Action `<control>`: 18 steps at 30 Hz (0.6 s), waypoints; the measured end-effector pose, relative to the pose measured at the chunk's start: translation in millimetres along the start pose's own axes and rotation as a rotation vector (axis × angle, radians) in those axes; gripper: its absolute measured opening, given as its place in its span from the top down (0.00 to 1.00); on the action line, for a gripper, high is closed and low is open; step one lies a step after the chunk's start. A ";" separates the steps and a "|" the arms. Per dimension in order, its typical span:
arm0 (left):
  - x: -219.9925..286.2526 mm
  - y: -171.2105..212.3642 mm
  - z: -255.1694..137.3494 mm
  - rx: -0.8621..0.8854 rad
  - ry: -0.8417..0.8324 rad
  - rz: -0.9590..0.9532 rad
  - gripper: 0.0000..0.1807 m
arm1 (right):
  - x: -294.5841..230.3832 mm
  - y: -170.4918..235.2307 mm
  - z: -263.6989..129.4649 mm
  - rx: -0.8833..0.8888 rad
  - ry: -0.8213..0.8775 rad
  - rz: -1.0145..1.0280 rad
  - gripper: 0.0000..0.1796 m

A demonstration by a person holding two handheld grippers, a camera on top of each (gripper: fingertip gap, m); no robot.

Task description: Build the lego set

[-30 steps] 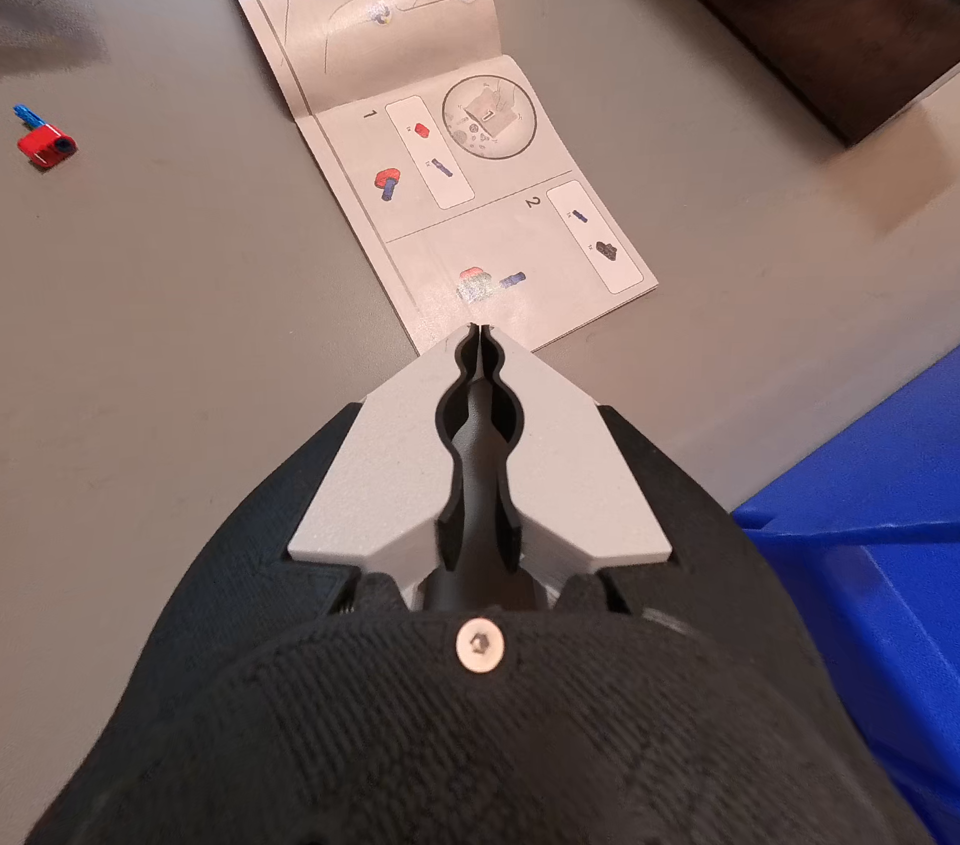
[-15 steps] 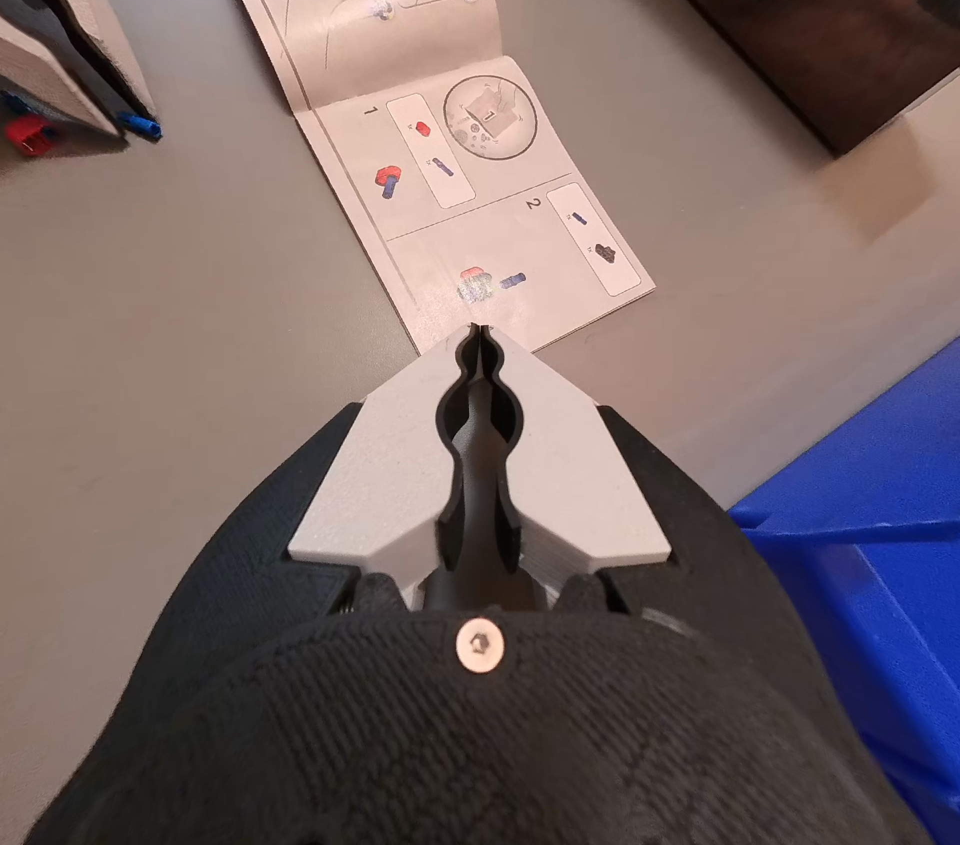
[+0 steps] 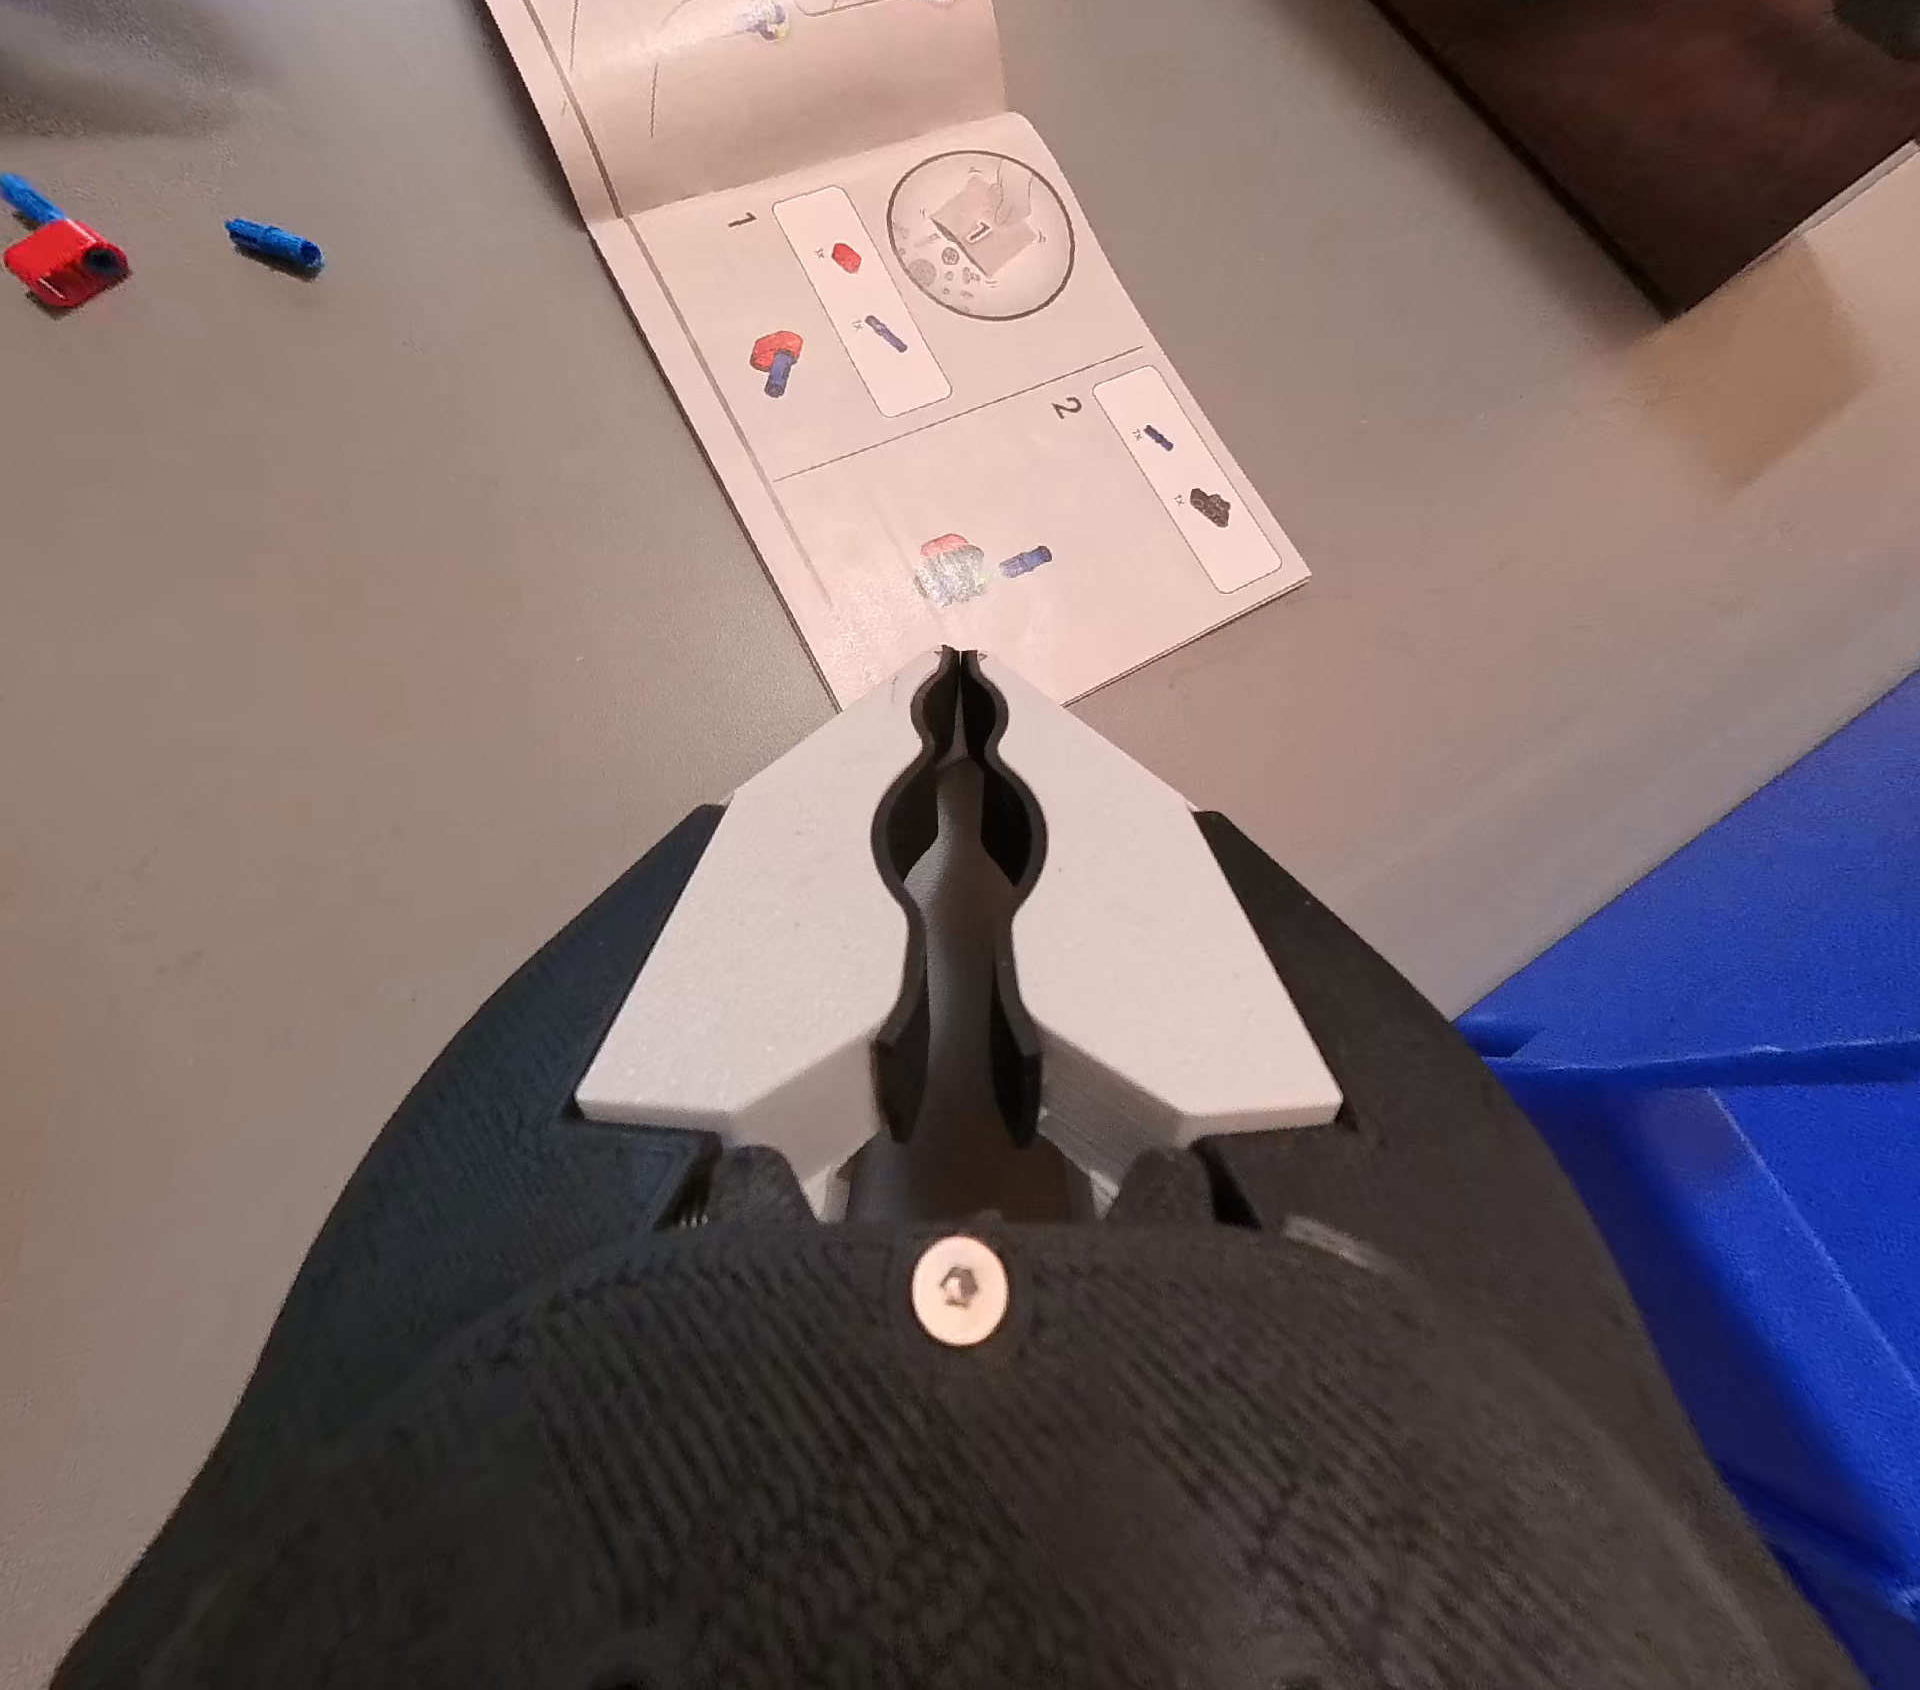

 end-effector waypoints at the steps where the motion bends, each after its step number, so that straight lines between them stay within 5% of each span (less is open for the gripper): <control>1: -11.0 0.8 -10.8 0.004 -0.039 -0.006 0.95 | -0.1 0.1 0.0 0.000 0.001 -0.001 1.00; 12: -176.7 81.6 -185.4 -0.151 -0.733 -0.189 0.95 | 0.2 0.1 0.1 0.000 -0.006 0.007 1.00; 18: -217.8 135.9 -247.0 -0.151 -0.822 -0.405 0.93 | 0.4 0.0 0.1 0.000 -0.014 0.017 1.00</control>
Point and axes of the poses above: each gripper's, where its closed fingertips meet, z out along the fingers, y out of its underside, x = y × z across the jaws, the point moved 2 cm from there along -z, back along the fingers
